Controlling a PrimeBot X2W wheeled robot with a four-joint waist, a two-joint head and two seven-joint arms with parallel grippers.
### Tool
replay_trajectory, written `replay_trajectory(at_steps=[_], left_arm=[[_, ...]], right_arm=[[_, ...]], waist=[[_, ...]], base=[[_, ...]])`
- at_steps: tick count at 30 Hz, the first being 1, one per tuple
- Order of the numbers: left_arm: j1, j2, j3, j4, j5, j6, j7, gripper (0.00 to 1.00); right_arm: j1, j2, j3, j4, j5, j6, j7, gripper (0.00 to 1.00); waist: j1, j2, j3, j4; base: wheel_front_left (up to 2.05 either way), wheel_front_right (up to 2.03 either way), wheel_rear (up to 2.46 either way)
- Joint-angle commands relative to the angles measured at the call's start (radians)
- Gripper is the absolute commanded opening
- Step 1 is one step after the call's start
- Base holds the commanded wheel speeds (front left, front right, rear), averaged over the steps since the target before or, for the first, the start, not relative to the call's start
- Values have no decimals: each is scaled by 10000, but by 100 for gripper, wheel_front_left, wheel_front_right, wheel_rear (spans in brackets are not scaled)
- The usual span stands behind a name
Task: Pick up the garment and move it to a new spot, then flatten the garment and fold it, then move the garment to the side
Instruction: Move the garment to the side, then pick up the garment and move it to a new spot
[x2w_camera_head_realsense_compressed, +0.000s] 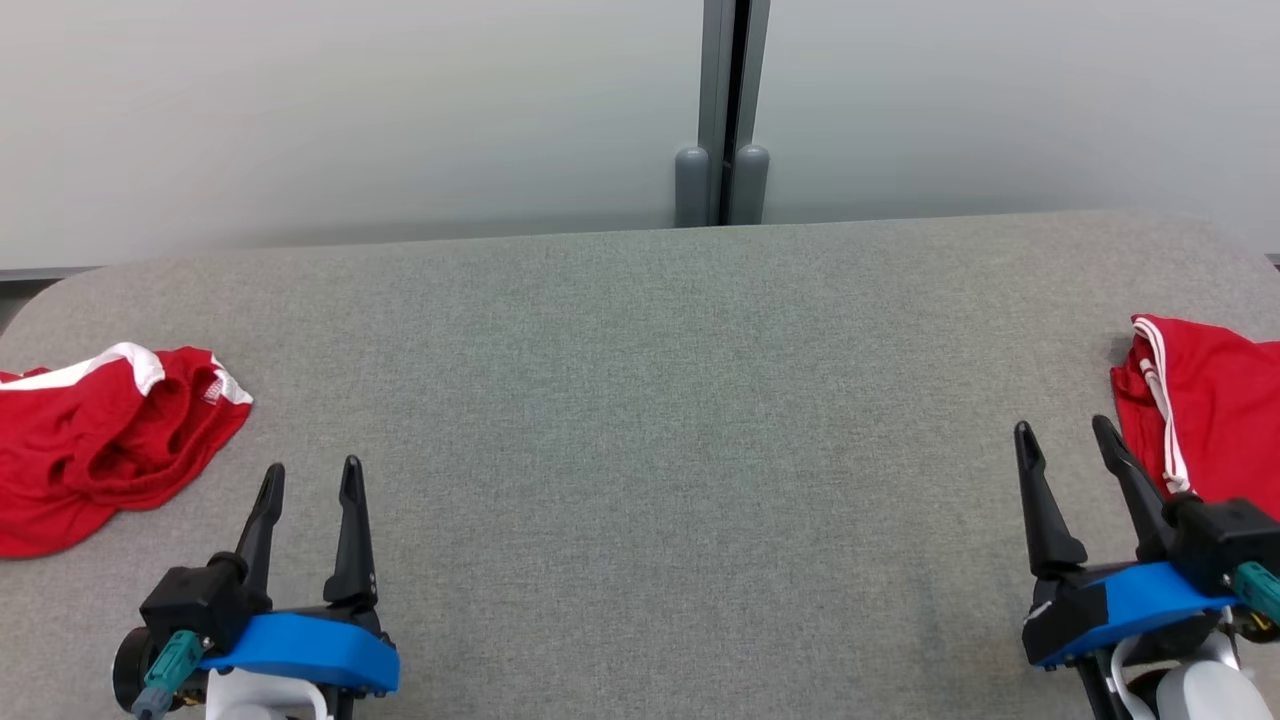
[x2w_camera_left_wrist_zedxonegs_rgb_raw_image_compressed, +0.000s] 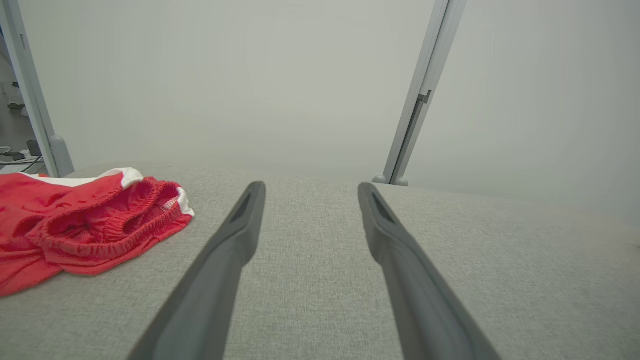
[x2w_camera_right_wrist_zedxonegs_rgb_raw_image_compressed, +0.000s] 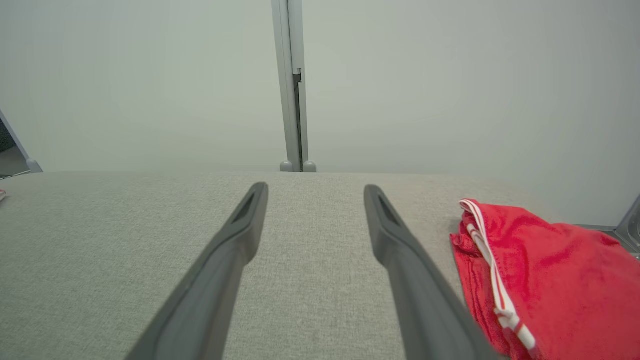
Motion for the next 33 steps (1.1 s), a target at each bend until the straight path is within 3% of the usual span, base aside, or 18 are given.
replay_trajectory(at_steps=[1,11,21,28,33], left_arm=[[112,-41,61,42,86,-44,-42,100],[359,-106,365,85,261,-137,-44,100],[251,-219,402,55,374,-235,-44,100],[278,-287,321,178,408,-305,-45,100],[320,-314,306,205,425,-342,-45,100]], right_arm=[[268,126,-164,-224,-121,-1,-45,100],[951,589,-737,-896,-271,-1,115,100],[1008,658,-587,-877,-224,-1,179,100],[1112,625,-456,-678,-203,-1,189,100],[1033,478,-321,-528,-105,-1,140,100]], waist=[[2,0,-74,-18],[2,0,-144,-91],[2,0,-172,-18],[2,0,-387,718],[2,0,-469,1627]], base=[[0,0,0],[0,0,0],[0,0,0],[0,0,0],[0,0,0]])
